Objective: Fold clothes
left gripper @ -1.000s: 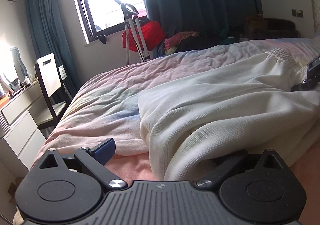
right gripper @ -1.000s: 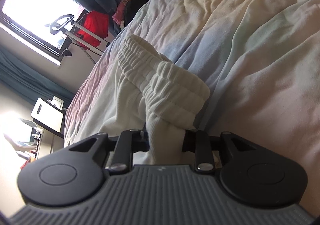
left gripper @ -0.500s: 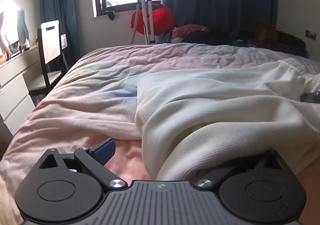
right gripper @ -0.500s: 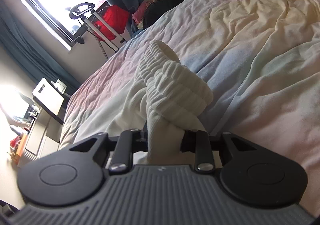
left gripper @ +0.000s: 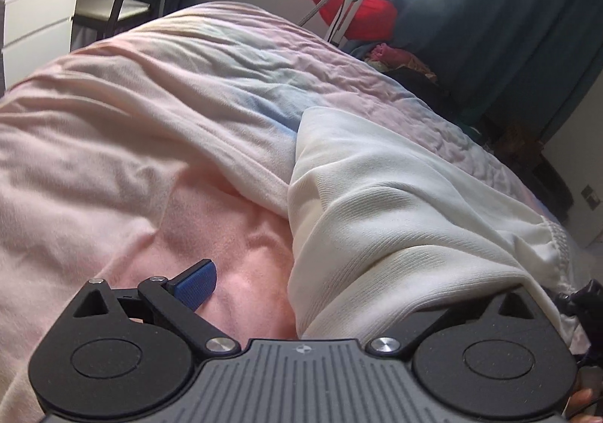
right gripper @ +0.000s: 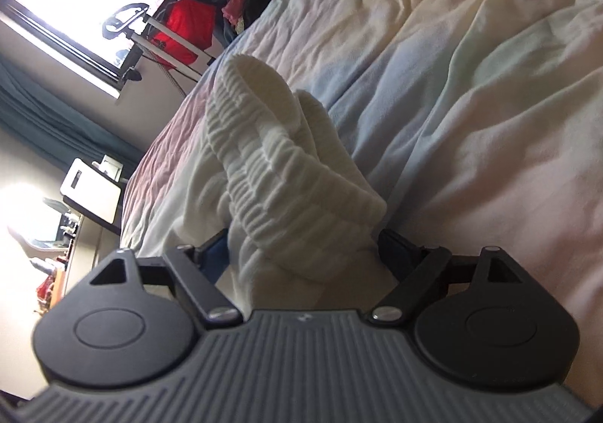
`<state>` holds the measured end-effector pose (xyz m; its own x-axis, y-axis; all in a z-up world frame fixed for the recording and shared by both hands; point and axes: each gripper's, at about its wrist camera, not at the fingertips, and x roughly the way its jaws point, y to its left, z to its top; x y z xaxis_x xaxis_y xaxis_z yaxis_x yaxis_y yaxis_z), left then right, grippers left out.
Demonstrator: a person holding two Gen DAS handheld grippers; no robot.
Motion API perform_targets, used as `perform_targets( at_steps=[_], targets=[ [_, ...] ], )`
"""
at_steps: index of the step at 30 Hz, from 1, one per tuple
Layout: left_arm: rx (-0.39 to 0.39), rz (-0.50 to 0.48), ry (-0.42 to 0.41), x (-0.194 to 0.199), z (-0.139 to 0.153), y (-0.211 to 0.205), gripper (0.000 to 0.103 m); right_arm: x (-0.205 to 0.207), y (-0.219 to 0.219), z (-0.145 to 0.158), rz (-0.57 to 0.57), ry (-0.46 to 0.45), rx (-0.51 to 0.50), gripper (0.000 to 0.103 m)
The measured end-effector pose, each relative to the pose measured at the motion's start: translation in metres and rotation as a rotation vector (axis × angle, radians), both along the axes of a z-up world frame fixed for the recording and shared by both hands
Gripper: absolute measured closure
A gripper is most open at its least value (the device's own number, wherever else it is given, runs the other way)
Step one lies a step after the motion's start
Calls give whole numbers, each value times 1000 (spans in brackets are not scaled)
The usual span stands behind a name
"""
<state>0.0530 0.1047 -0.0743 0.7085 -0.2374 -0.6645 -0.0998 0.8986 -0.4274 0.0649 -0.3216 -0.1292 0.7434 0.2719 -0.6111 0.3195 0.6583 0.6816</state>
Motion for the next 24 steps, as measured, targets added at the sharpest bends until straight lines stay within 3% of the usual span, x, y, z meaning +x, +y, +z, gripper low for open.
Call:
perform_targets(
  at_steps=[5, 12, 15, 17, 19, 22, 24],
  targets=[
    [-52, 29, 17, 1, -3, 9, 2, 5, 2, -20, 34, -6, 104, 13],
    [-131, 88, 31, 2, -7, 23, 2, -7, 12, 13, 137, -243, 182, 13],
    [-139, 89, 33, 2, -7, 25, 2, -1, 18, 12, 160, -196, 141, 14],
    [-119, 81, 31, 1, -6, 23, 2, 3, 25, 10, 165, -130, 58, 24],
    [-110, 74, 32, 1, -6, 22, 2, 3, 29, 11, 155, -101, -7, 41],
    [-86, 39, 46, 0, -3, 19, 3, -2, 35, 24, 146, -112, -86, 59],
    [-150, 18, 46, -7, 2, 26, 3, -5, 39, 31, 141, -119, -133, 63]
  ],
)
